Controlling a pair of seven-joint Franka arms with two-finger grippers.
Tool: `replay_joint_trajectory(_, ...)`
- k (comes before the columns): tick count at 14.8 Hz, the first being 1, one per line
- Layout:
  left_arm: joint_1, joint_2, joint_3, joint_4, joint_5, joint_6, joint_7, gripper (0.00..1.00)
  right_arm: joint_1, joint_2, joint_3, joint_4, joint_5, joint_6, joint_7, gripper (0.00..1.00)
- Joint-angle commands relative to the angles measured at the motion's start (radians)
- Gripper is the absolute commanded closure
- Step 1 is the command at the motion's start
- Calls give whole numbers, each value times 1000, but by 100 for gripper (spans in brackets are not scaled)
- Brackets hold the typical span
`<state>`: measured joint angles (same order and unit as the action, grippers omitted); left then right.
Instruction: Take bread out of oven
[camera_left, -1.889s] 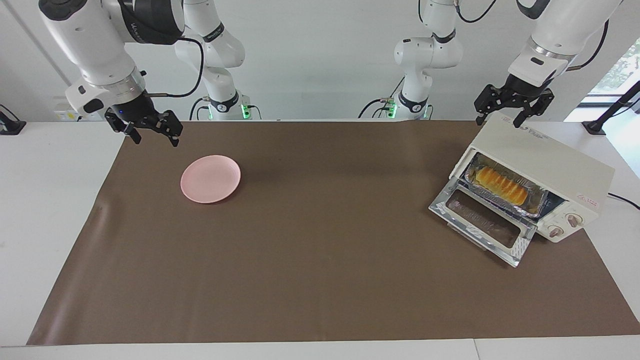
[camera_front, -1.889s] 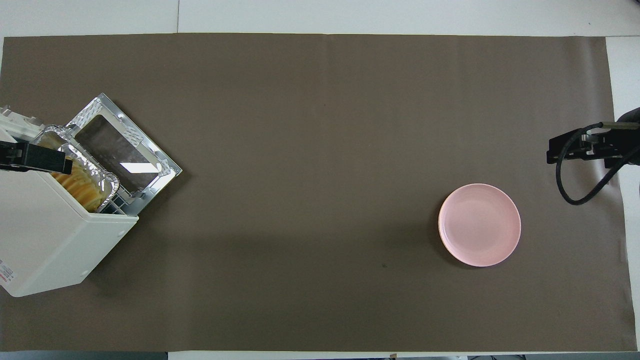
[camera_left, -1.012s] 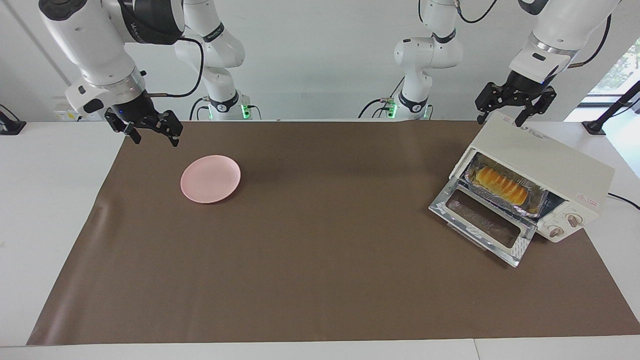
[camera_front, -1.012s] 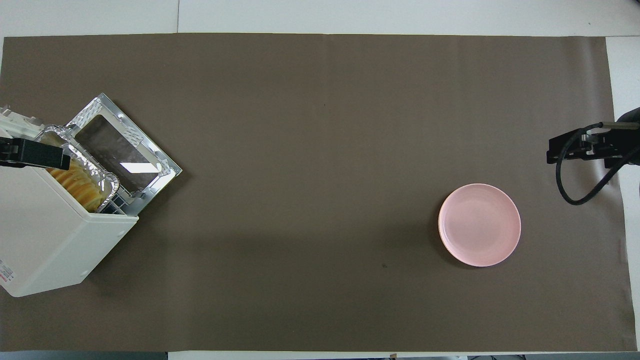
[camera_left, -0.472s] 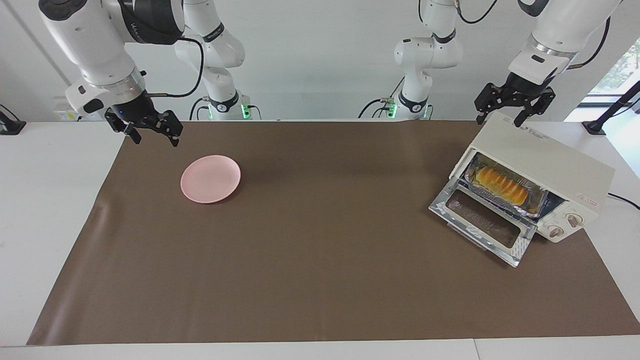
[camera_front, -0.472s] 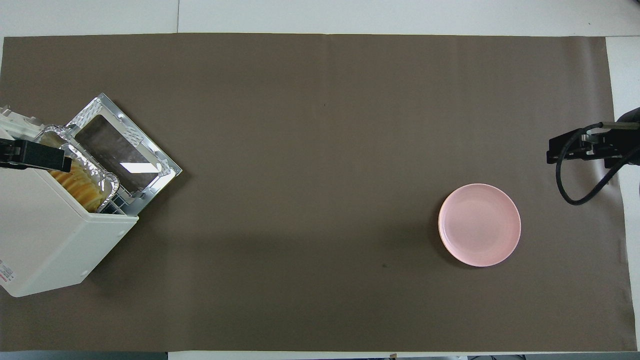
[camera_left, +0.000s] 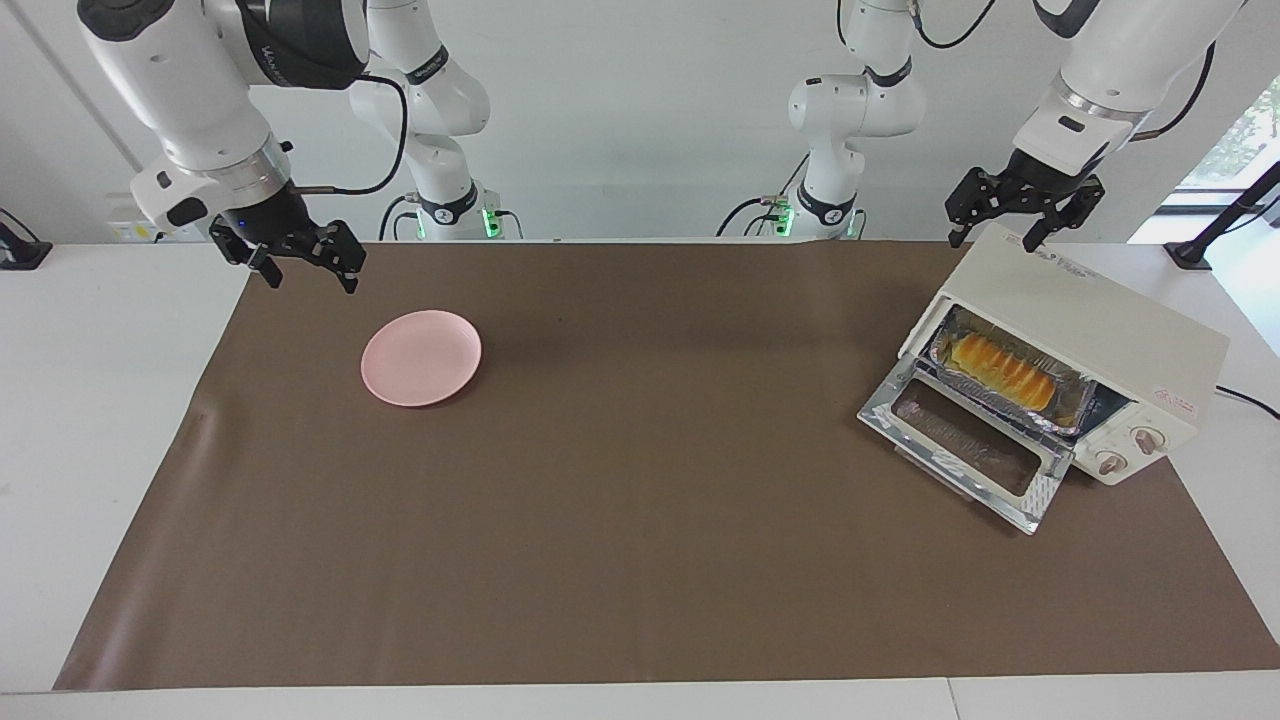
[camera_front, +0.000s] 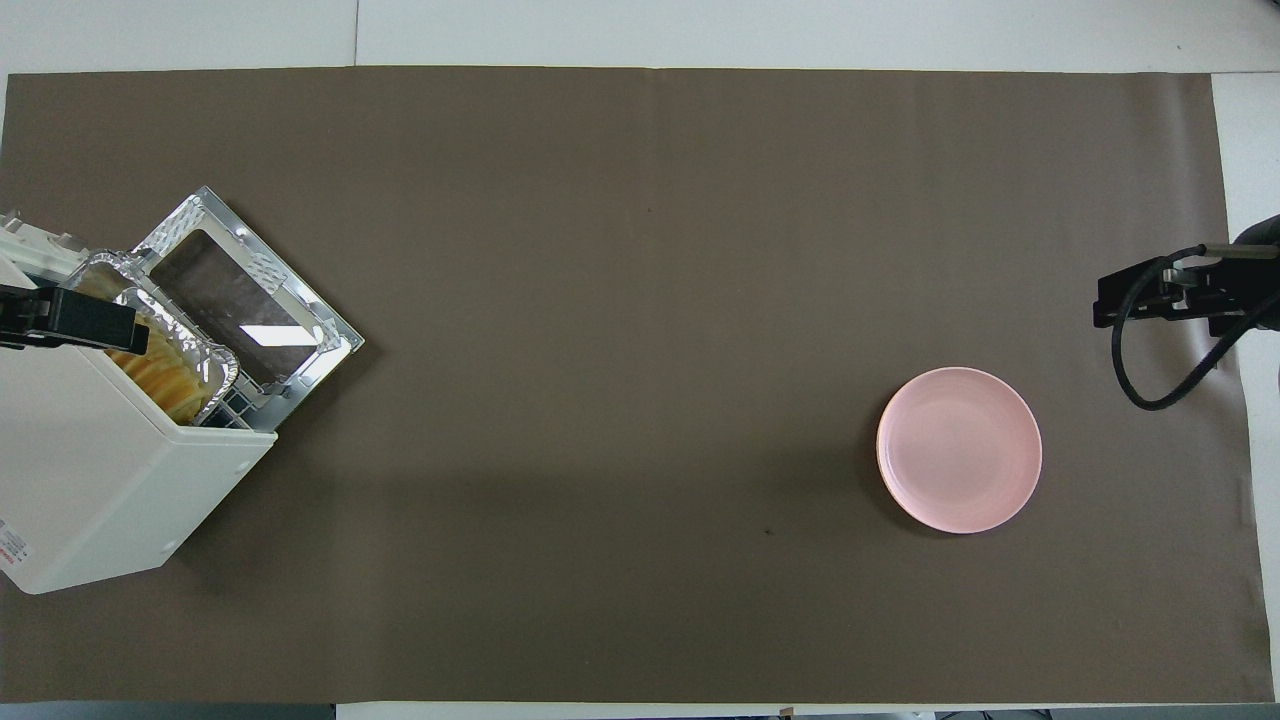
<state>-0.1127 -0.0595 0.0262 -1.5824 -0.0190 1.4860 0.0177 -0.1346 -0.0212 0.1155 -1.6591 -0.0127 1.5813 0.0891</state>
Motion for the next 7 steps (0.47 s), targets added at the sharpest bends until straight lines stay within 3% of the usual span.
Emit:
replay_joint_trajectory(1, -33, 97, -8, 105, 69, -68, -71, 0, -10, -17, 6, -11, 7, -7, -26, 0)
replay_joint_trajectory(7, -62, 346, 9, 356, 90, -113, -237, 0, -11, -16, 6, -11, 7, -9, -25, 0)
